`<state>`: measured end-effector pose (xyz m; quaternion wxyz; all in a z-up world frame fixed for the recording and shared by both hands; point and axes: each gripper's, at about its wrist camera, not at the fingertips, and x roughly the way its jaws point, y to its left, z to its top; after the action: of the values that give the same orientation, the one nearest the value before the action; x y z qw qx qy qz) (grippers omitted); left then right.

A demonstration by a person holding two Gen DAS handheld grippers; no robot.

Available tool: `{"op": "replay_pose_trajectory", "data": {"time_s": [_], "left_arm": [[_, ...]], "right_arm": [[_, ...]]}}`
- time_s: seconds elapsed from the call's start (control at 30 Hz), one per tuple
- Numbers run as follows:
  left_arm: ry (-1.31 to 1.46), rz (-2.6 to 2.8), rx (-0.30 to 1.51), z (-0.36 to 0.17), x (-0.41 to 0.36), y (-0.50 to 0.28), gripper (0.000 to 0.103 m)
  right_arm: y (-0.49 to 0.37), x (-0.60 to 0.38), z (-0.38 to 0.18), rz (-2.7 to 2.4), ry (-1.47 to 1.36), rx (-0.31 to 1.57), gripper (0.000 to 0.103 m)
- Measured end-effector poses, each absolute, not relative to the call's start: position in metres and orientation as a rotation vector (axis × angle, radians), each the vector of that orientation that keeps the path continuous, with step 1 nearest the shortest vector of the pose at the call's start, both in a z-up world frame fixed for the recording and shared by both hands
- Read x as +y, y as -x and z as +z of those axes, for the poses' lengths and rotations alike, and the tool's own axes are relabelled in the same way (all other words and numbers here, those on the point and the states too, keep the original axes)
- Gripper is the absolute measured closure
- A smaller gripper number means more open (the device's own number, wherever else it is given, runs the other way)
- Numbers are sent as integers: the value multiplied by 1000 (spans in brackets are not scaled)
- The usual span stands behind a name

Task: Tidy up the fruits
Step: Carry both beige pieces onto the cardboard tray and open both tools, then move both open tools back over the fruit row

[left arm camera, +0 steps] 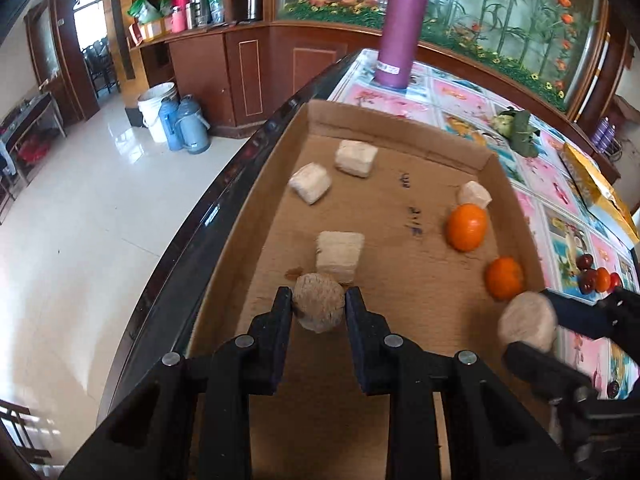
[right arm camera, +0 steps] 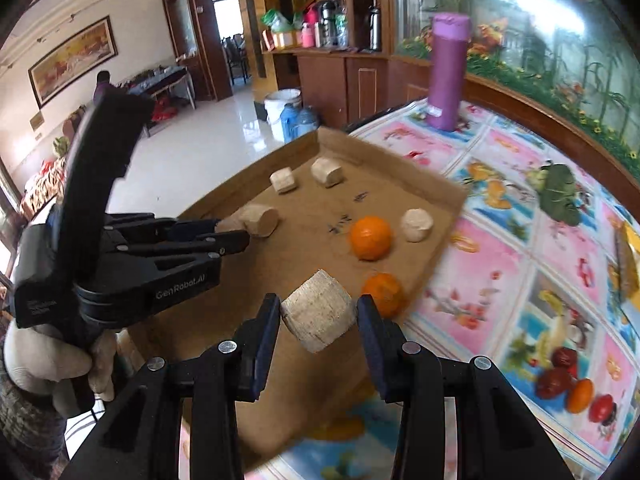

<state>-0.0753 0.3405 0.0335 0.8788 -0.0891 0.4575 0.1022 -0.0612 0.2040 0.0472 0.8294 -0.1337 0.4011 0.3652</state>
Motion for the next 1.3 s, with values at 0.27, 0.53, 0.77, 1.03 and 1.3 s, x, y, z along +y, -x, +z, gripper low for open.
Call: {"op": "replay_pose_trajectory", "data": {"time_s": [0.27,0.53,0.77,1.03,1.3], "left_arm": [[238,205,937,29,350,74,72],[305,235,826,58,352,103,42],[238,244,712,92,312,131,15],[79,182,713,103,235,124,15],[-62,115,751,94,170,119,15]], "right_arm": [[55,237,18,760,355,869,59],[70,241,31,766,394,762,42],[88,191,66,681,291,673,31],[105,88,79,461,96,650,24],[102,19,80,339,-37,672,24]]}}
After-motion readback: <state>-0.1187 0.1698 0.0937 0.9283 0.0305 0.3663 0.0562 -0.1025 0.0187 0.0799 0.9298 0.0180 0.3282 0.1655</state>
